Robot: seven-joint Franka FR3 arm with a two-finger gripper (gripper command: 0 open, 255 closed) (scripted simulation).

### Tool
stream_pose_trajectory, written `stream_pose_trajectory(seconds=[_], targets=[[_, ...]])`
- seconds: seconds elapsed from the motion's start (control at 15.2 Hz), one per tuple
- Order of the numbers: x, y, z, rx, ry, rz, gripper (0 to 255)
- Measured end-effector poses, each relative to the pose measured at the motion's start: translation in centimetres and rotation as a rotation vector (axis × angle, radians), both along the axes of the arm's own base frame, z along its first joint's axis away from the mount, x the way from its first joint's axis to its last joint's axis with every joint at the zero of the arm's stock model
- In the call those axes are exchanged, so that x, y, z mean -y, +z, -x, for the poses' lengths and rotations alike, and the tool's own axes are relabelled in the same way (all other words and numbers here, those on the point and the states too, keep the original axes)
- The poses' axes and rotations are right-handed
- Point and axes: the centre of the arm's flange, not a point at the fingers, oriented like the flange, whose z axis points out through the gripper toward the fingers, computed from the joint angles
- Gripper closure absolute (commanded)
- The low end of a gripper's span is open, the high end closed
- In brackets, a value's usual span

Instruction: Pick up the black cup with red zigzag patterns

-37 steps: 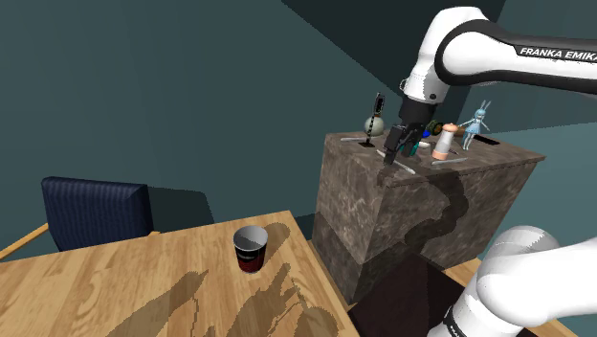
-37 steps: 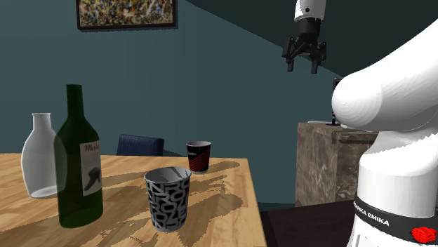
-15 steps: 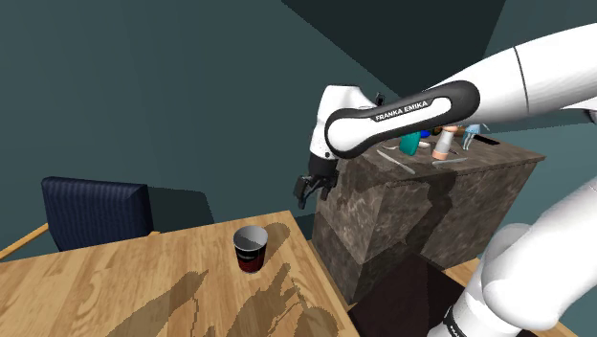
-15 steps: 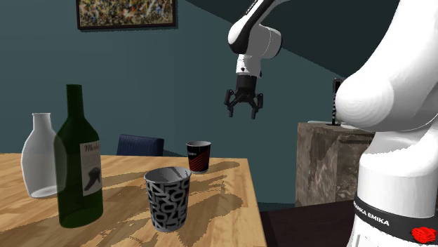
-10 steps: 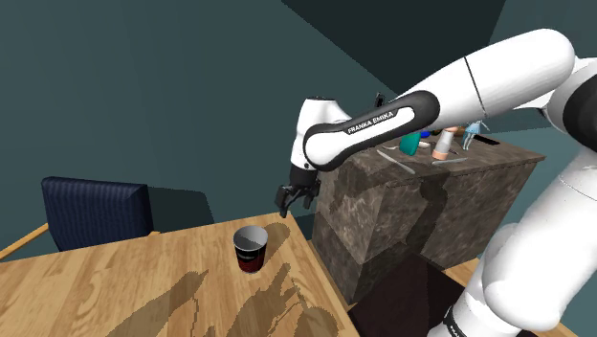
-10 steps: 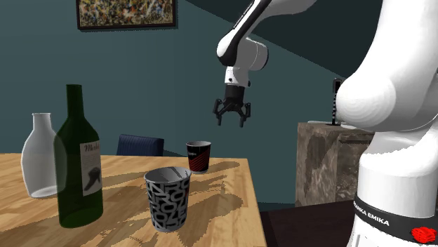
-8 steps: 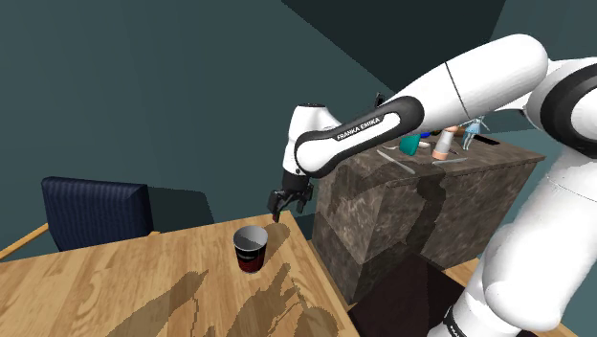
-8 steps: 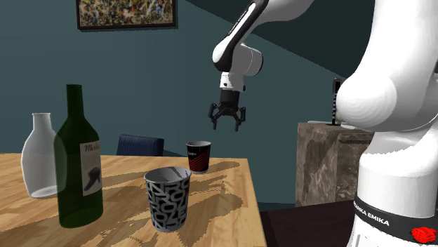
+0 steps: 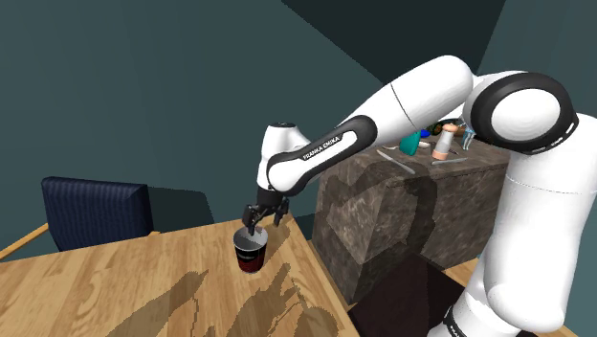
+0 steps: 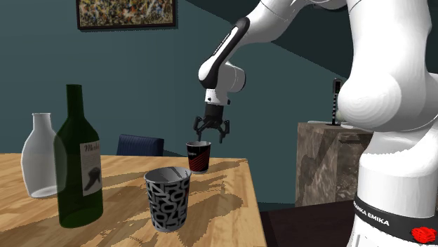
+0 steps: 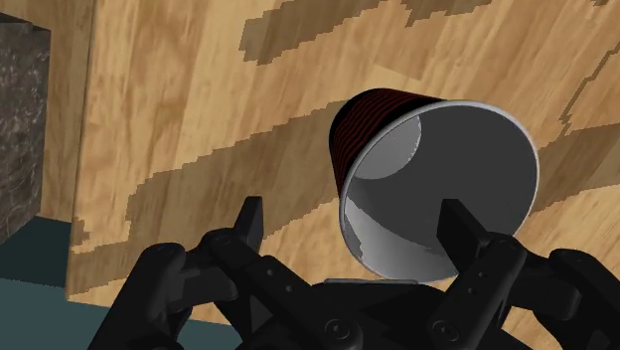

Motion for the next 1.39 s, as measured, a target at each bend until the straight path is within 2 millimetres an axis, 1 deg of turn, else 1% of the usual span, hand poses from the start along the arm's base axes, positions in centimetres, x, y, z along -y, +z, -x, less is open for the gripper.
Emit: stream_pose_trajectory(seconds=[0.4,0.46,1.12,1.39], targets=[[-0.2,-3.0,-0.1,0.0,-0.001,-0.001,0],[-0.2,-3.3,-0.1,0.0,-0.001,-0.001,255],[-0.2,-3.5,-0.2,0.0,0.0,-0.001,255],[-0.2,-1.9,-0.1,0.0,-0.001,-0.001,255]])
